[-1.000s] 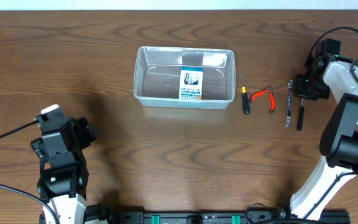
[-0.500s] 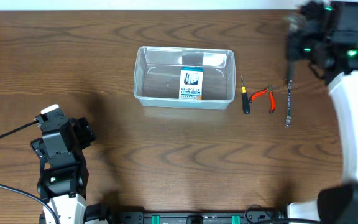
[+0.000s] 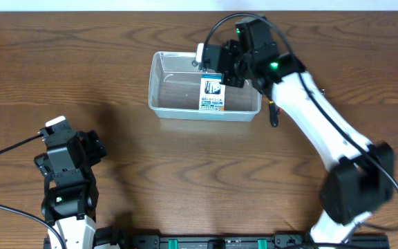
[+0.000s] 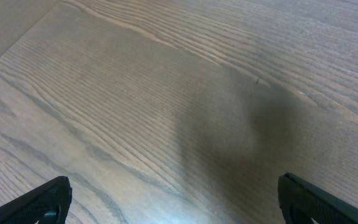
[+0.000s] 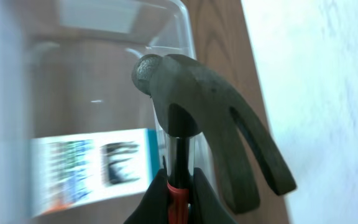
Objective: Pack container
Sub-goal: 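Carry the hammer into the container and release it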
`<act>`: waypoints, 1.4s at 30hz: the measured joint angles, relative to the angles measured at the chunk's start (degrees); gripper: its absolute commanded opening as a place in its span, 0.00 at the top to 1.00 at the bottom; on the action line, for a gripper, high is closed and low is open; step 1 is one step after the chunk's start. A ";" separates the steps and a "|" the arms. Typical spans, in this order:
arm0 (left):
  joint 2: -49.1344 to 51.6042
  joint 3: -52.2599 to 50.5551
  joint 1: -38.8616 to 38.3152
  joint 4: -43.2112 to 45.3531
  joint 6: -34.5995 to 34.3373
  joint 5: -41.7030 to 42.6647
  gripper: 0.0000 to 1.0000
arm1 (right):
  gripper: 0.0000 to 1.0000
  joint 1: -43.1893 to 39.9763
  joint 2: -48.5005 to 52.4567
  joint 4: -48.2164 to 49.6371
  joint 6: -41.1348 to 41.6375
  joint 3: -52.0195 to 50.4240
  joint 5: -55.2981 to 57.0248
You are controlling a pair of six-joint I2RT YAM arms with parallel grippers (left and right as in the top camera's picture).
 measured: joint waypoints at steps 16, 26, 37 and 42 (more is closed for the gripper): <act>0.02 0.00 0.00 -0.02 0.00 0.00 0.02 | 0.60 -0.15 15.85 18.82 0.44 -0.63 -0.57; 0.04 0.00 0.00 -0.04 0.00 -0.02 0.02 | 0.36 -1.84 -3.58 7.34 36.57 -0.37 15.06; 0.07 0.00 0.00 -0.09 0.00 0.00 0.02 | 0.36 -20.74 -7.15 -24.35 66.73 -2.80 26.82; 0.07 0.00 0.00 -0.09 0.00 0.00 0.02 | 0.37 -25.79 -1.31 -22.91 73.70 -10.08 27.21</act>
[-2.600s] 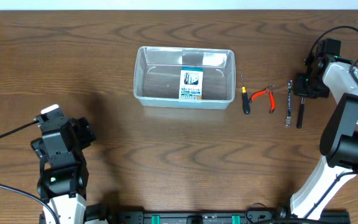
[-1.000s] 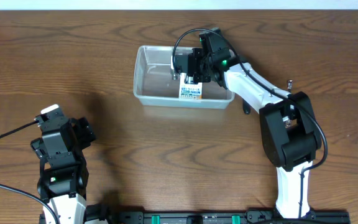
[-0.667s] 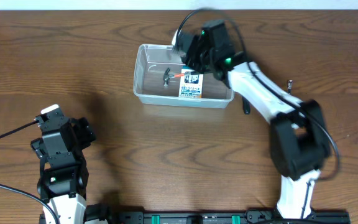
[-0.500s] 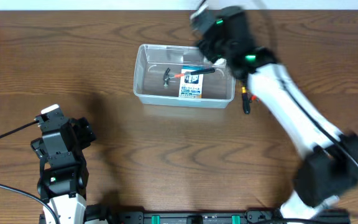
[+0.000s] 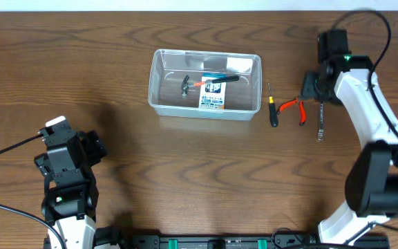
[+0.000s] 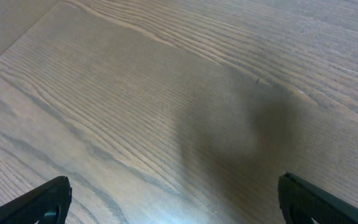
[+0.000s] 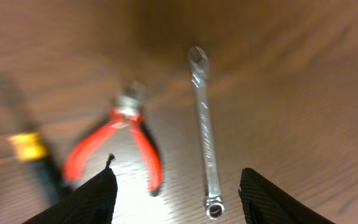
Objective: Pack container
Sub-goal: 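Carry the hammer into the container and release it, then grasp the silver wrench with the right gripper and lift it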
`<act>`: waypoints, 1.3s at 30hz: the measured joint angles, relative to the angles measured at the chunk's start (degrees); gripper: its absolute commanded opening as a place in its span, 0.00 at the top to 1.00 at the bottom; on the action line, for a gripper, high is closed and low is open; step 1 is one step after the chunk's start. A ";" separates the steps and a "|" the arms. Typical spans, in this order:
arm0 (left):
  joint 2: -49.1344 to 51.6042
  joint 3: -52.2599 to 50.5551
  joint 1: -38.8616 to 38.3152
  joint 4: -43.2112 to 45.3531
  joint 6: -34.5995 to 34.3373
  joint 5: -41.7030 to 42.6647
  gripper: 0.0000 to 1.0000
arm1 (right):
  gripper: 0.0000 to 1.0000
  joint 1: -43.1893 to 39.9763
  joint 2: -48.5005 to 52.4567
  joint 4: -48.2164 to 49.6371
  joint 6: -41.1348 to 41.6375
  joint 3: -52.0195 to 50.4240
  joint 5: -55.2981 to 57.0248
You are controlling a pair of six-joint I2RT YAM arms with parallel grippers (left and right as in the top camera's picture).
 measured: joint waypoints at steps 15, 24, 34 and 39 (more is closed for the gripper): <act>0.00 0.00 0.00 0.00 0.00 -0.02 0.02 | 0.50 -6.80 9.90 2.45 -1.46 -2.69 -5.77; 0.00 0.00 0.00 -0.02 0.00 0.00 0.02 | 0.78 -6.80 10.01 4.46 -2.71 -3.06 -7.91; 0.00 0.00 0.00 0.00 0.00 -0.02 0.02 | 0.99 -6.80 9.99 4.70 -2.69 -3.13 -8.76; 0.00 0.00 0.00 -0.02 0.00 -0.02 0.02 | 0.99 -6.80 9.75 3.54 -2.67 -2.75 -8.72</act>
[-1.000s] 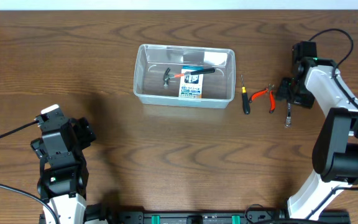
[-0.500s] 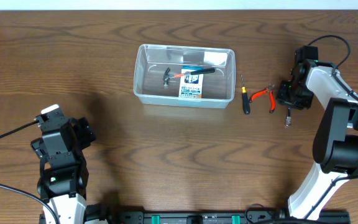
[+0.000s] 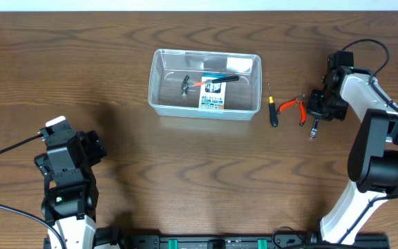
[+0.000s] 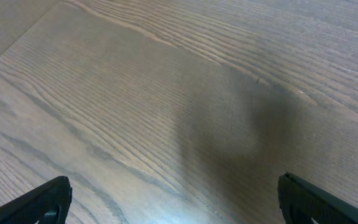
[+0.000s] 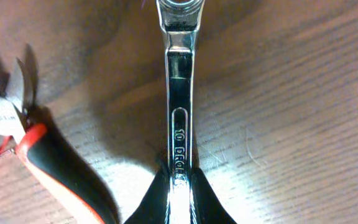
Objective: Pack container
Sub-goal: 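Grasp the silver wrench with the right gripper and lift it, then lower the wrench into the container and open the right gripper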
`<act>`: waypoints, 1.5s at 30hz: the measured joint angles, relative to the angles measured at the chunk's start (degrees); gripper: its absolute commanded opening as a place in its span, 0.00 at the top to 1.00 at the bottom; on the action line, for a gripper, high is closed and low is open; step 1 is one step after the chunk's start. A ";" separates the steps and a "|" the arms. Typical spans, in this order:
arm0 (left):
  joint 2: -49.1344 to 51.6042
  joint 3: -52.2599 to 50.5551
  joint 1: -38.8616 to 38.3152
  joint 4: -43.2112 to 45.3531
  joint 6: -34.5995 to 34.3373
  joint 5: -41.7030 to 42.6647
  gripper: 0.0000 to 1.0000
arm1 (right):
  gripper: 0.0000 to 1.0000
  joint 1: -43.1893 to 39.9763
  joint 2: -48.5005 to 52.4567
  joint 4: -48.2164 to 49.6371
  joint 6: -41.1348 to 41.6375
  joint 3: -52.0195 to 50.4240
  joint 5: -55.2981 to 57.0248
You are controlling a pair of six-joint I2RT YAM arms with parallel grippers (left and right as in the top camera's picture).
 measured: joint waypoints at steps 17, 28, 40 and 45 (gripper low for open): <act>0.00 0.00 0.00 0.00 0.00 0.02 0.02 | 0.99 30.69 -26.64 11.32 -30.82 14.86 -20.98; 0.00 0.00 0.00 0.02 0.00 0.02 0.02 | 0.99 38.21 -5.40 15.91 -65.29 13.77 -18.32; 0.00 0.00 0.00 0.02 0.00 0.00 0.02 | 0.30 39.32 5.90 22.18 -71.60 13.09 -16.02; 0.00 0.00 0.00 0.00 0.00 0.00 0.02 | 0.09 40.37 3.78 23.23 -60.54 13.44 -2.40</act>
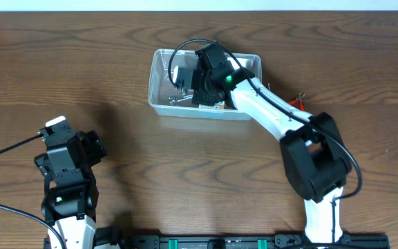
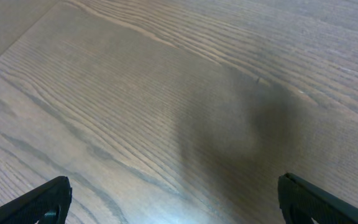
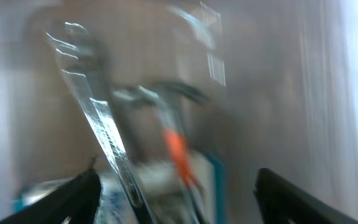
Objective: Pack container
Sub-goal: 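Lower the wrench into the container and open the right gripper, then grasp the red-handled pliers with the right gripper and lift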
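A clear plastic container [image 1: 153, 83] stands at the back middle of the table. My right gripper [image 1: 200, 77] hangs over it, open, with nothing between its fingers. In the blurred right wrist view a silver wrench [image 3: 98, 127] lies loose in the container beside a hammer with an orange neck [image 3: 176, 143] and a printed packet [image 3: 160, 177]; the right gripper [image 3: 176, 190] is just above them. From overhead the wrench [image 1: 176, 101] shows at the container's front left. My left gripper [image 2: 176, 199] is open over bare wood, near the front left [image 1: 68, 155].
Red-handled pliers [image 1: 298, 102] lie on the table right of the container, mostly hidden by my right arm [image 1: 275, 114]. The table's far edge runs just behind the container.
My right gripper was shut on the wrench on the table beside the pliers. Now it is open over the container and the wrench lies inside. The left arm has not moved.
My right gripper first held the hammer over the container. Then the hammer lay in the container and the gripper was open above the wrench and pliers at the right. It then shut on the wrench, and now the wrench lies in the container too.
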`<act>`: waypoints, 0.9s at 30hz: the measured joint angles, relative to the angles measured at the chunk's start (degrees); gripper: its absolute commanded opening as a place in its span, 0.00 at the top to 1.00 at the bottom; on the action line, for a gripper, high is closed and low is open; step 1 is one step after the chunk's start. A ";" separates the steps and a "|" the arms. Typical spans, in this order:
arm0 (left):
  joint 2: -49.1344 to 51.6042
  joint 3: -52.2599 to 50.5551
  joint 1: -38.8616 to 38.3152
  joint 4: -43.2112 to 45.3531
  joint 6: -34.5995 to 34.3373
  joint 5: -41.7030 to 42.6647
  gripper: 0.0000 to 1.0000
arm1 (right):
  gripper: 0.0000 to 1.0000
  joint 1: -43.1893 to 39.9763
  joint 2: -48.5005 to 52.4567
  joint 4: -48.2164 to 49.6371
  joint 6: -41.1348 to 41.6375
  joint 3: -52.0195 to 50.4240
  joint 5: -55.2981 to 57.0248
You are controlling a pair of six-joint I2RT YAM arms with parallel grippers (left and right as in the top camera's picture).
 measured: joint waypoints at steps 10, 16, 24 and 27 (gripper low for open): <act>0.04 0.00 0.00 0.00 0.00 0.00 0.02 | 0.03 -14.29 -23.43 -21.92 36.41 4.70 18.95; 0.04 0.00 0.00 0.00 0.00 0.00 0.02 | 0.23 -33.62 -25.09 -32.63 54.23 2.99 9.64; 0.04 0.00 0.00 0.02 0.00 0.02 0.02 | 0.27 -39.89 -16.13 -33.11 60.37 -11.15 -2.27; 0.04 0.00 0.00 0.00 0.00 0.02 0.02 | 0.26 -39.78 -14.29 -32.17 58.77 -13.49 -3.32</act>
